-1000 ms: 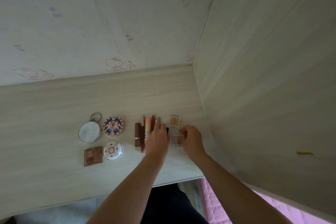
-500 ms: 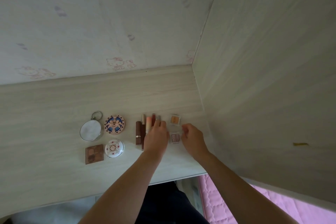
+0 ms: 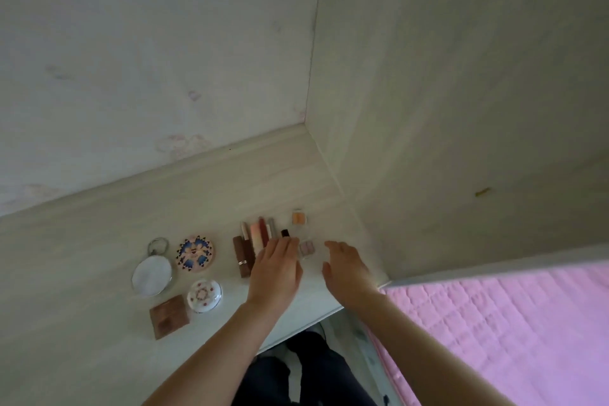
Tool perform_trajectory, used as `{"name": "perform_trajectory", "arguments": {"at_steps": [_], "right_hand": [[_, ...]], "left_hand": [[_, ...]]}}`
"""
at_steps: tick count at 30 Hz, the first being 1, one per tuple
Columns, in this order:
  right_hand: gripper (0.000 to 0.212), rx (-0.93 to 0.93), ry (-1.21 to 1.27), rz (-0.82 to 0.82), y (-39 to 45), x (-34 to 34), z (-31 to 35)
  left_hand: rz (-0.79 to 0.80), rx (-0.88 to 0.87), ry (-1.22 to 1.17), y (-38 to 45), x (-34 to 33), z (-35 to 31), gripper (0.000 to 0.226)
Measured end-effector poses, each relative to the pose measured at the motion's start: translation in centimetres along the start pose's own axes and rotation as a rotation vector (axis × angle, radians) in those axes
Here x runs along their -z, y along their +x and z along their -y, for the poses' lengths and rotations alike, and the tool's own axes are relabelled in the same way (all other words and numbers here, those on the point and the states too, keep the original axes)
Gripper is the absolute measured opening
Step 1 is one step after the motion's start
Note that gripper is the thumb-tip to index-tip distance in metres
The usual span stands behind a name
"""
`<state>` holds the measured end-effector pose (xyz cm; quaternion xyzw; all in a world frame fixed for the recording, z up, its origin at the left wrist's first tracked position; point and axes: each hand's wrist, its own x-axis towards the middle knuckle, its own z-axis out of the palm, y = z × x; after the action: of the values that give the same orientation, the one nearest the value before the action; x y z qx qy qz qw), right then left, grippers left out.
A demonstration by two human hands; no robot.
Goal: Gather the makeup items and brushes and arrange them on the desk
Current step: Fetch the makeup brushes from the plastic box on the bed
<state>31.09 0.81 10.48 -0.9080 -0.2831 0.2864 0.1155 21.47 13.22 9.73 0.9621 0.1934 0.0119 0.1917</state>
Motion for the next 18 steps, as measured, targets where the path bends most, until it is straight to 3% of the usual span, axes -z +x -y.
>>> {"name": "perform_trajectory", "arguments": {"at_steps": [4, 13, 18], "right_hand": [[0.045, -0.046, 0.033, -0.077, -2.9, -2.1, 0.7], [0.058, -0.233, -0.043, -0.244, -10.3, -7.0, 1.3], [0.063, -0.366, 0.027, -0.329, -14.8, -8.3, 1.1]], "left_hand": [[0.017, -0.154, 0.007, -1.9, -0.6, 0.9, 0.050], [0.313, -0.481, 0.116, -5.4, -0.8, 1.9, 0.061], [0.390, -0.676, 0.089, -6.5, -1.3, -0.1, 0.062]]}}
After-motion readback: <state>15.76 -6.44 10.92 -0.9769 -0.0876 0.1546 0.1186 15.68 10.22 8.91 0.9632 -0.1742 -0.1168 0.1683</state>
